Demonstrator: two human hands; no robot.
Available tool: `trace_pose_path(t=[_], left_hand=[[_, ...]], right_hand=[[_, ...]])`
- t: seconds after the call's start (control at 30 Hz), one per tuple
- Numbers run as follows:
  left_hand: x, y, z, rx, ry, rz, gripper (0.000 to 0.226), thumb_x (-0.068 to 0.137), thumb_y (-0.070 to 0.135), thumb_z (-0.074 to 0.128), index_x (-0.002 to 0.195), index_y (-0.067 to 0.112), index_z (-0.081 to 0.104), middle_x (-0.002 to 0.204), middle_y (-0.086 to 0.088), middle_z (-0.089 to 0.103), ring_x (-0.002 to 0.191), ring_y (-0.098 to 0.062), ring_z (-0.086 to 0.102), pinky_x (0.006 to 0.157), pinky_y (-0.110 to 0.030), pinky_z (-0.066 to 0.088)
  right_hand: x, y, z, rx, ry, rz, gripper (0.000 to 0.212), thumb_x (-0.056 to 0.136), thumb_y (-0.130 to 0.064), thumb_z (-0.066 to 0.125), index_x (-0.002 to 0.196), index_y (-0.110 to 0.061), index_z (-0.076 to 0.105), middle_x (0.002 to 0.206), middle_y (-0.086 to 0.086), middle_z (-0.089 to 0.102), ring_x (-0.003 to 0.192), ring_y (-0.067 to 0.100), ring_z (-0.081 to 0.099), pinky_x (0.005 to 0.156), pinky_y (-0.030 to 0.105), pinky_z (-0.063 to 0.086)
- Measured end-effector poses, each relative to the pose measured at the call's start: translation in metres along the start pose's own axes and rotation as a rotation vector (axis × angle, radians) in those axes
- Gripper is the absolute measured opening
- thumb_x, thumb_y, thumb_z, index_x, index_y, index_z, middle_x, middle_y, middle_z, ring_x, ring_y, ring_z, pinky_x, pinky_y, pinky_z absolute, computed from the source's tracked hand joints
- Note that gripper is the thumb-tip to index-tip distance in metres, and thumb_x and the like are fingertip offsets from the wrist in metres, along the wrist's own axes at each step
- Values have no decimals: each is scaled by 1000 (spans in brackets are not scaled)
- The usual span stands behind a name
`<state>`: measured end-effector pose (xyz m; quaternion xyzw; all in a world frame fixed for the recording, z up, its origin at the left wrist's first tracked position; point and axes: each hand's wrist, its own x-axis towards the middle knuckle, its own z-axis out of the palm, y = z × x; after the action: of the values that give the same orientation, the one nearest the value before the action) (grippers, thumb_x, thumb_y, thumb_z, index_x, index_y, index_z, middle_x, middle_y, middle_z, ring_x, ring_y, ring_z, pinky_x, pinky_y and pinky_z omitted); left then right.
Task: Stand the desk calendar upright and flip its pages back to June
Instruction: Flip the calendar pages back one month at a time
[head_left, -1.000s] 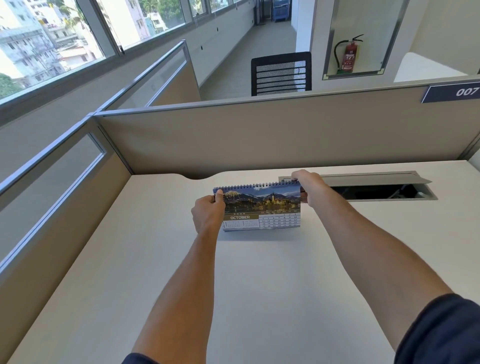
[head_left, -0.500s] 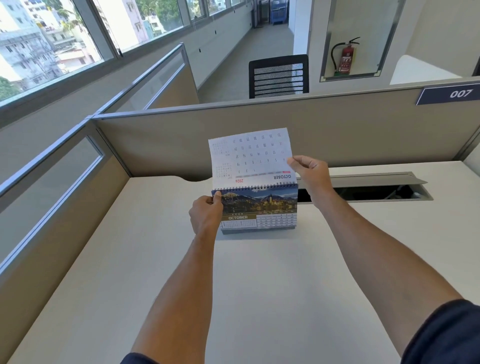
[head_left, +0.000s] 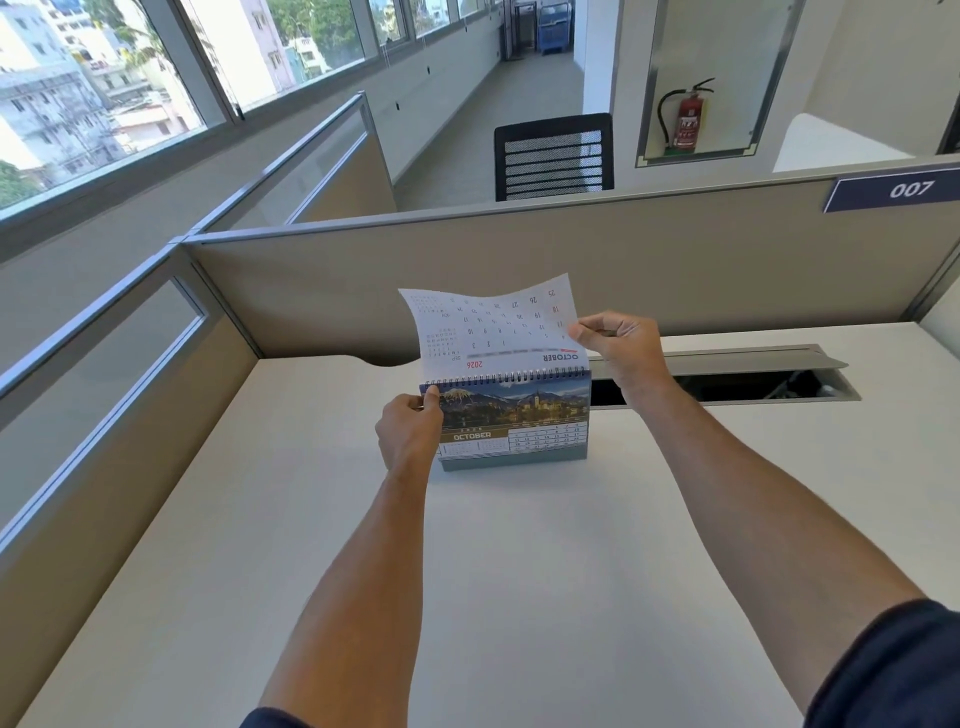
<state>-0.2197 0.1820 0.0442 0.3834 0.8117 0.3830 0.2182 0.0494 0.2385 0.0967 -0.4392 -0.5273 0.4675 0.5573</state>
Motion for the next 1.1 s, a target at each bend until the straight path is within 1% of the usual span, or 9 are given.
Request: trace_pose_path(t=[0.3, 0.43, 0.5, 0.57, 0.63, 0.73, 0.87, 1.0, 1.1], left_hand=[[-2, 2, -3, -39, -40, -29, 31, 100, 50, 57, 98, 20, 62, 101, -3, 72, 69, -9, 58, 51, -21, 37], [-4, 2, -7, -102, -35, -52, 46, 98, 51, 60, 126, 15, 64, 121, -7, 72, 86, -19, 63, 54, -23, 43], [-4, 2, -10, -168, -31, -60, 49, 98, 49, 62, 133, 15, 61, 124, -9, 71, 94, -23, 67, 69, -30, 53], [-2, 0, -14, -174, -31, -63, 41, 98, 42, 64, 128, 14, 65, 119, -12, 74, 98, -27, 70, 81, -35, 56], [0, -2, -17, -180, -40, -55, 27, 98, 23, 65, 120, 10, 69, 116, -15, 74, 91, -29, 70, 75, -34, 54], [-2, -6, -19, -322, -77, -73, 26, 98, 10, 62, 122, 9, 70, 113, -16, 74, 84, -33, 75, 70, -35, 61], [-3, -8, -22, -496, -70, -125, 22, 102, 22, 61, 121, 18, 71, 107, -11, 74, 83, -28, 76, 66, -30, 61], [1, -6, -29, -653, -104, -242, 31, 106, 35, 51, 111, 15, 74, 101, -9, 77, 80, -23, 75, 69, -33, 59], [4, -7, -30, -670, -149, -202, 37, 101, 49, 57, 109, 16, 72, 96, -2, 76, 85, -18, 73, 75, -30, 58]], right_hand=[[-5, -1, -6, 31, -75, 25, 14, 72, -12, 90, 71, -11, 76, 81, 6, 80, 75, 9, 75, 66, 12, 54], [-8, 2, -14, 62, -147, 27, 14, 64, -16, 92, 71, -15, 80, 87, 3, 81, 91, 15, 74, 84, 26, 53], [-10, 6, -21, 62, -202, 9, 12, 67, -8, 89, 75, -15, 82, 87, 1, 79, 92, 15, 70, 87, 29, 50], [-13, 9, -28, 48, -273, 21, 21, 75, 5, 80, 76, -16, 84, 92, 0, 80, 93, 12, 70, 78, 21, 50], [-16, 11, -32, 44, -306, 69, 33, 79, 15, 67, 72, -13, 83, 96, 2, 82, 89, 9, 70, 62, 14, 45], [-17, 15, -34, -3, -297, 80, 39, 81, 19, 57, 67, -9, 80, 100, 10, 82, 92, 15, 71, 62, 21, 45], [-16, 19, -31, -1, -237, 93, 33, 79, 19, 50, 68, 0, 74, 96, 16, 81, 98, 21, 73, 85, 38, 56], [-14, 21, -31, 39, -201, 141, 29, 83, 16, 49, 77, 3, 74, 86, 12, 80, 90, 19, 76, 79, 27, 61], [-13, 26, -30, -70, -120, 142, 13, 89, 3, 68, 89, -8, 75, 84, 5, 75, 76, 15, 69, 69, 27, 57]])
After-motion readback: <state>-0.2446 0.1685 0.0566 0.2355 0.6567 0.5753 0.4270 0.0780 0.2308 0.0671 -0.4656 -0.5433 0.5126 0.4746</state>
